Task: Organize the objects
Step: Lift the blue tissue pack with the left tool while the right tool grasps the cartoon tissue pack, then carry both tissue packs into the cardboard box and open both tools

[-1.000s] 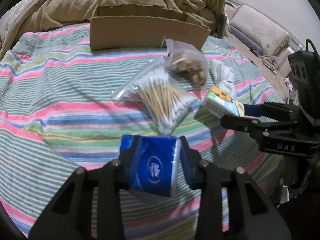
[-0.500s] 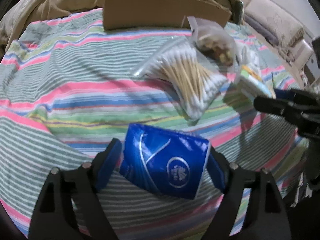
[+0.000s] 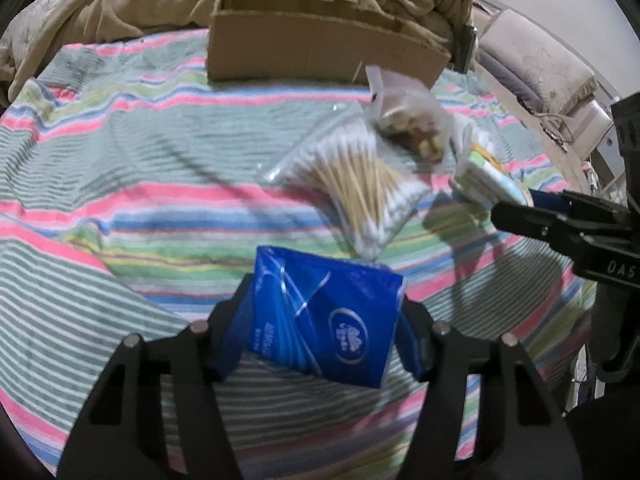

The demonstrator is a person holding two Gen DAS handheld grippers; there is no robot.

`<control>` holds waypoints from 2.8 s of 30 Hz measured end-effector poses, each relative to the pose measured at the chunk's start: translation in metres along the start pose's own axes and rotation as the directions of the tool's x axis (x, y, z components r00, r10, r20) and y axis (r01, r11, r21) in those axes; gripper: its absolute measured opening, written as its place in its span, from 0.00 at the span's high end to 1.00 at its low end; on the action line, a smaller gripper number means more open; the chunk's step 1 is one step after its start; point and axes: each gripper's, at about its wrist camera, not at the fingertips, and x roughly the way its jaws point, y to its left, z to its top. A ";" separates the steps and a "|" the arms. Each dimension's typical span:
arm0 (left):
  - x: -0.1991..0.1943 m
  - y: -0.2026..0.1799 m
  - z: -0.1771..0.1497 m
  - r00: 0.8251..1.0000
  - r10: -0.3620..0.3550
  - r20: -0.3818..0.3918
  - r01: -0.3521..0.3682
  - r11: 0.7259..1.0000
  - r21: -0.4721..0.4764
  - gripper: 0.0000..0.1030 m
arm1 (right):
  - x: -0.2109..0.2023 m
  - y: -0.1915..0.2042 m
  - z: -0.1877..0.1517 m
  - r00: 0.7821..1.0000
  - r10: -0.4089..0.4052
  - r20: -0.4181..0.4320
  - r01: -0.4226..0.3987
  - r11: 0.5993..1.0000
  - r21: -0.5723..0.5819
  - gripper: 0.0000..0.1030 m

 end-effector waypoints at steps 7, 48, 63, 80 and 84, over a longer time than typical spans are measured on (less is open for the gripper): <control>-0.025 -0.004 0.022 0.998 0.000 0.070 0.001 1.000 -0.006 0.39 | -0.014 -0.001 0.014 0.999 -0.009 0.039 0.009 1.000 -0.004 0.49; -0.021 0.030 0.184 0.966 0.035 0.255 -0.030 0.999 -0.021 0.39 | 0.003 -0.057 0.146 0.984 -0.060 0.165 0.064 0.998 -0.018 0.49; 0.019 0.034 0.219 0.972 0.049 0.228 -0.049 0.999 -0.007 0.39 | 0.035 -0.079 0.167 0.987 -0.064 0.149 0.064 0.998 0.001 0.48; 0.056 0.046 0.242 0.980 0.102 0.170 -0.093 0.994 -0.056 0.33 | 0.053 -0.087 0.183 0.986 -0.075 0.149 0.072 0.997 0.022 0.48; 0.056 0.046 0.243 0.981 0.100 0.166 -0.092 0.994 -0.056 0.25 | 0.049 -0.087 0.181 0.985 -0.083 0.152 0.079 0.996 0.031 0.48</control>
